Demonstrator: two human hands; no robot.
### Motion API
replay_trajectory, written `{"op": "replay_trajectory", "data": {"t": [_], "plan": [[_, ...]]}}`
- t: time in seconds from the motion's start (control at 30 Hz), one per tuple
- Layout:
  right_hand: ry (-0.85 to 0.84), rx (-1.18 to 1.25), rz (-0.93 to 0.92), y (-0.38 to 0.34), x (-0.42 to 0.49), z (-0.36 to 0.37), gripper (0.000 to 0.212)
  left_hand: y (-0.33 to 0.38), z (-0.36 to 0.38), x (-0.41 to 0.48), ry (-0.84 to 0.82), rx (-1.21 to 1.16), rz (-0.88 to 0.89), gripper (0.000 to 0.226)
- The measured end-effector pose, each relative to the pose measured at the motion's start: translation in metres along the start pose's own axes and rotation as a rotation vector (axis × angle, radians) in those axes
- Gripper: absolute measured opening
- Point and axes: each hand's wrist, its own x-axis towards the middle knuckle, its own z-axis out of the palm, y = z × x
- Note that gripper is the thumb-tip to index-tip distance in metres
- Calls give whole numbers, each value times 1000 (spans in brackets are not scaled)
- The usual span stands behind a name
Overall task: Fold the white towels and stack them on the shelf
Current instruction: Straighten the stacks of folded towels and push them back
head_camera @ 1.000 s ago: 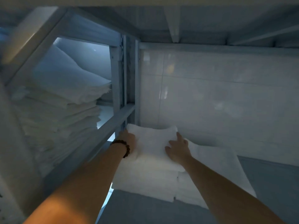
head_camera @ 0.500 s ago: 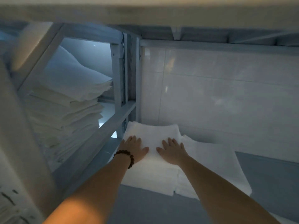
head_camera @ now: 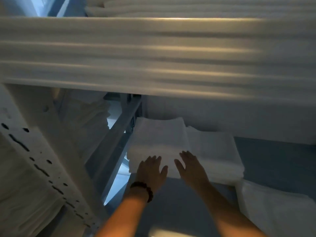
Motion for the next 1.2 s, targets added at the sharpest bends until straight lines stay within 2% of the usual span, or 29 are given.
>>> {"op": "replay_trajectory", "data": {"t": [0.2, 0.3, 0.4, 0.6, 0.77, 0.93, 1.1, 1.2], "plan": [[113, 17, 122, 17, -72, -5, 55, 20, 9, -41, 93, -217, 130, 57], [127, 69, 214, 35, -99, -9, 53, 35, 17, -49, 98, -248, 199, 55], [150, 53, 309, 50, -123, -11, 53, 53, 32, -57, 41, -231, 277, 56], [165, 85, 431, 76, -158, -16, 53, 95, 64, -71, -84, -173, 324, 58], [202, 137, 411, 104, -177, -25, 52, 128, 82, -78, -121, -131, 328, 58], [228, 246, 363, 151, -194, -41, 50, 176, 106, -90, -84, -176, 292, 53], [205, 233, 346, 228, -220, -71, 52, 248, 137, -105, -141, -221, 205, 58], [168, 178, 350, 279, -235, -91, 51, 286, 148, -106, -142, -157, 169, 59]]}}
